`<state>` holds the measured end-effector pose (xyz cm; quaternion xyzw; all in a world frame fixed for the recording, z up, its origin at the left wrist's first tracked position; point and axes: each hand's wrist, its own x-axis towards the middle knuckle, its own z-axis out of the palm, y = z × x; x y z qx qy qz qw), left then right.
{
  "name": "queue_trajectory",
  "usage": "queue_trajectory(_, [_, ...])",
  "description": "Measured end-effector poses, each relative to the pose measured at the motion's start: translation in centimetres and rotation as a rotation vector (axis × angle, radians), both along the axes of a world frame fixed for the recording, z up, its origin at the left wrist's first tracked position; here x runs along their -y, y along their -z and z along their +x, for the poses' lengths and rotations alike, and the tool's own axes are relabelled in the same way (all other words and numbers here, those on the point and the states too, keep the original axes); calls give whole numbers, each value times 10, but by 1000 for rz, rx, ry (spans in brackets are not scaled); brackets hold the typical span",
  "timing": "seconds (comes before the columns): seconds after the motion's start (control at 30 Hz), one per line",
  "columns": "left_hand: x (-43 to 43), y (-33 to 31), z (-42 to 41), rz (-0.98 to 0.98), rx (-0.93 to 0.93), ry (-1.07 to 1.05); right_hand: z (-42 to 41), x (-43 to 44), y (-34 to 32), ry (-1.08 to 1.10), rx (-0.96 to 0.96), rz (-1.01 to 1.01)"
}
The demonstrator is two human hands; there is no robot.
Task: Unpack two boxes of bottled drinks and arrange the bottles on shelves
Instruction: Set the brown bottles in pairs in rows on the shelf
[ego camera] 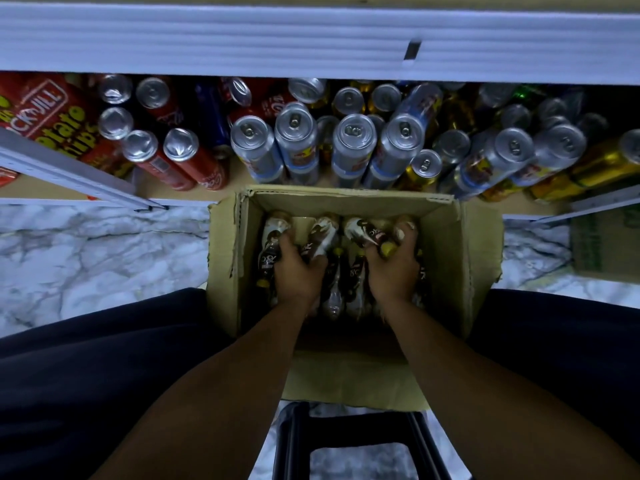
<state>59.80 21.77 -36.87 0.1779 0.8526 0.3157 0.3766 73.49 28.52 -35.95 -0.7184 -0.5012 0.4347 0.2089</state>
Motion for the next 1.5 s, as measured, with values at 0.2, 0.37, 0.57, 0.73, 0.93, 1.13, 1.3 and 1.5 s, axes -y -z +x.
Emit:
queue_trajectory(0.2, [-8,-7,-9,215,-103,32,-10,-24,5,-132,-7,109])
queue_trajectory(0.37, [-22,-27,-20,324,-141,91,-9,-28,-6,-115,-120,190])
queue_trajectory(0.57, [-22,-85,-20,526,-186,66,-10,-25,-64,-193,-257,341])
queue_trajectory(0.73, [-11,-152,-19,709,-218,70,-7,-25,-137,-308,-337,465])
queue_trajectory(0.93, [6,-235,-23,830,-223,207,10,-15,-227,-416,-405,567])
queue_trajectory(1.13, [13,-323,-26,943,-246,322,23,-16,-311,-415,-420,702])
queue_trajectory(1.3, [-6,-381,-37,1031,-327,389,19,-39,-374,-441,-400,834])
queue_trajectory(1.5, [-44,-409,-45,1085,-364,410,5,-68,-407,-431,-387,910])
